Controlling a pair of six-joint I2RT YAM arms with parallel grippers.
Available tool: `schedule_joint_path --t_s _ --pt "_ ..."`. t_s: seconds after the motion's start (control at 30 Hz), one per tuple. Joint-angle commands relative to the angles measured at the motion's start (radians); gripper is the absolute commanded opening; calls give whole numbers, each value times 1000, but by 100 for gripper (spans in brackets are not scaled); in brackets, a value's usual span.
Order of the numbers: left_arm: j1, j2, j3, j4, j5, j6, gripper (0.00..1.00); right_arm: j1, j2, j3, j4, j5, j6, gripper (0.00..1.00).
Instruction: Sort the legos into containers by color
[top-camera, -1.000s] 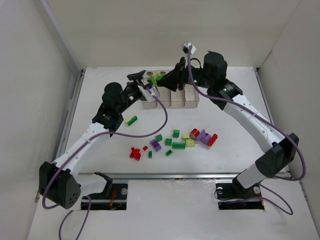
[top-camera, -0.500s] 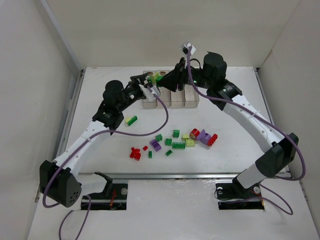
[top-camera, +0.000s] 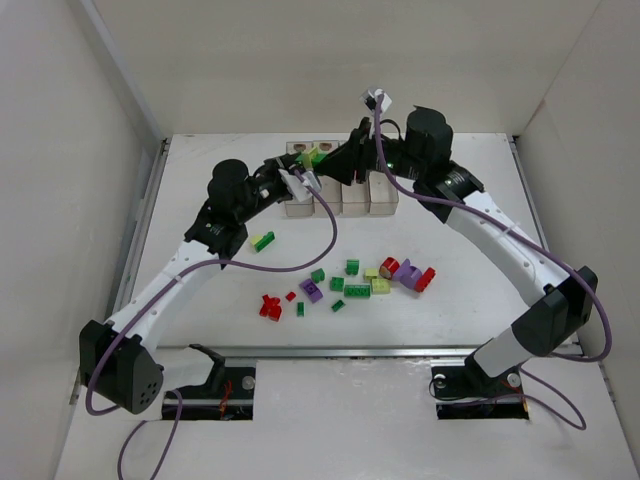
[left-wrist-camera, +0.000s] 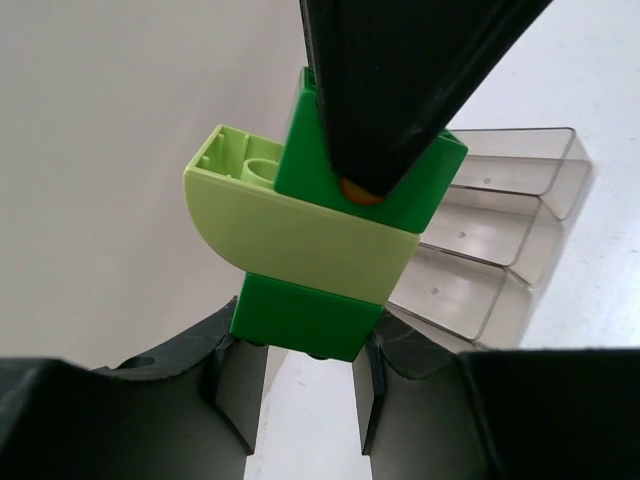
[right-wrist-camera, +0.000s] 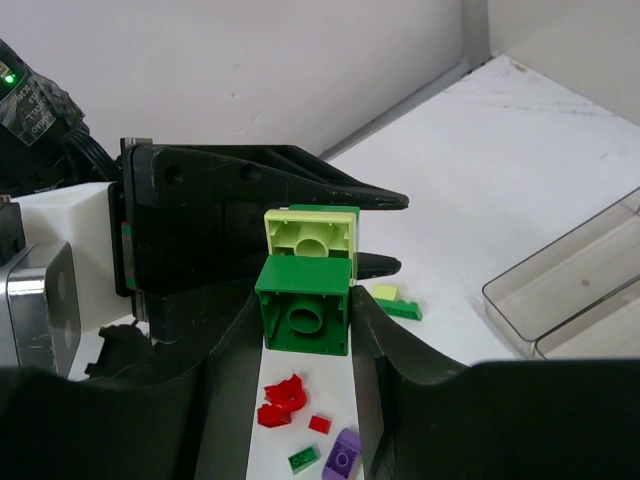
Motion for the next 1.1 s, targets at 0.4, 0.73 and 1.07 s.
schedule_joint_path --t_s 0.4,0.73,1.07 --pt "63 -2 31 -91 15 -148 0 -87 -76 -61 24 42 21 0" --pt "81 18 49 -91 52 -148 0 -118 -65 -71 24 10 21 0" --pt "91 52 48 -91 -51 -220 0 -231 189 58 -187 387 44 0"
